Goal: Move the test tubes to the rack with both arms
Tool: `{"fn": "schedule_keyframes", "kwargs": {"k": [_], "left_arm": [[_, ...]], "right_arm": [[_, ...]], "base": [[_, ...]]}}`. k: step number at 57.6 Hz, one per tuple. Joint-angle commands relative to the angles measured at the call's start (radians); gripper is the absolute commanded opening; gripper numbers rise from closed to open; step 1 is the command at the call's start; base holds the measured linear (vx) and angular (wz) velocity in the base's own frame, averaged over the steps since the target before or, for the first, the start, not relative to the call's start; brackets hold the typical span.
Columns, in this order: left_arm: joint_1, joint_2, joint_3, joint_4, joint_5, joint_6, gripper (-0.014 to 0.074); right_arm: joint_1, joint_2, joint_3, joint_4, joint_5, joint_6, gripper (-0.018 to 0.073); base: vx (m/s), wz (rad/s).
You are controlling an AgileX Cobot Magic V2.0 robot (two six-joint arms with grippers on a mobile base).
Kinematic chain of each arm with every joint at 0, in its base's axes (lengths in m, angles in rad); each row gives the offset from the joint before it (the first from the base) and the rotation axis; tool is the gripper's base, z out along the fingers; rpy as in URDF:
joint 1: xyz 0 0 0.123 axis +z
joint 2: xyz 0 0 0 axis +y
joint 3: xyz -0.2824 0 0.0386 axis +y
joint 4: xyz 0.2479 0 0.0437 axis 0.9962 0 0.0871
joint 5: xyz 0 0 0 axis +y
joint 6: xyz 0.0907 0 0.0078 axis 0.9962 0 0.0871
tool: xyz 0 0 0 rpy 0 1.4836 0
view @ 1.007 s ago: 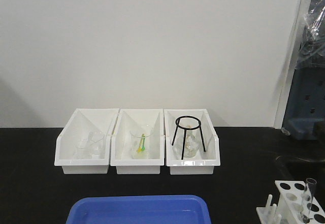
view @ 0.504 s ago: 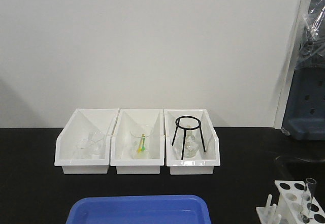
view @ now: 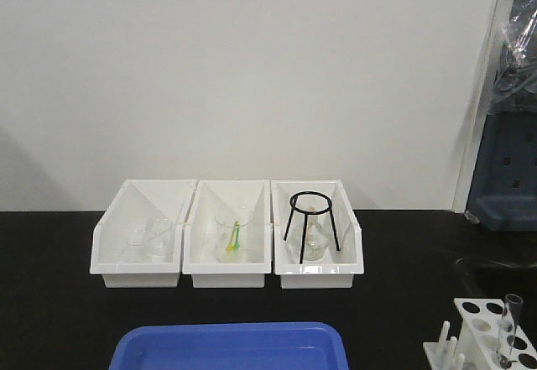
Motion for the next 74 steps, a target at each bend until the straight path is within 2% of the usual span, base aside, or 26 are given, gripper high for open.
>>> {"fn": "schedule_keyframes", "kwargs": {"k": [1,3,7,74], "left_arm": [[-0.002,-0.018,-0.025,-0.010,-0.077,0.000,-0.0005],[-0.002,-0.018,-0.025,-0.010,-0.077,0.000,-0.0005],[-0.002,-0.018,-0.025,-0.009,-0.075,0.000,-0.0005],[-0.002,-0.017,-0.025,-0.009,-0.076,0.000,-0.0005]], "right_arm": [[-0.060,-0.037,0.043,0.039,-0.168,-0.021,-0.0010],[-0.072,-0.057,0.073,0.048,-0.204,-0.020,-0.0009],[-0.072,-0.048,0.061,0.057,-0.151,-0.022,-0.0008],[-0.063,-0.051,0.064,0.060,-0.158,-0.016,-0.0008]], "base": [[0.00,0.00],[0.00,0.00],[0.00,0.00],[0.00,0.00]]}}
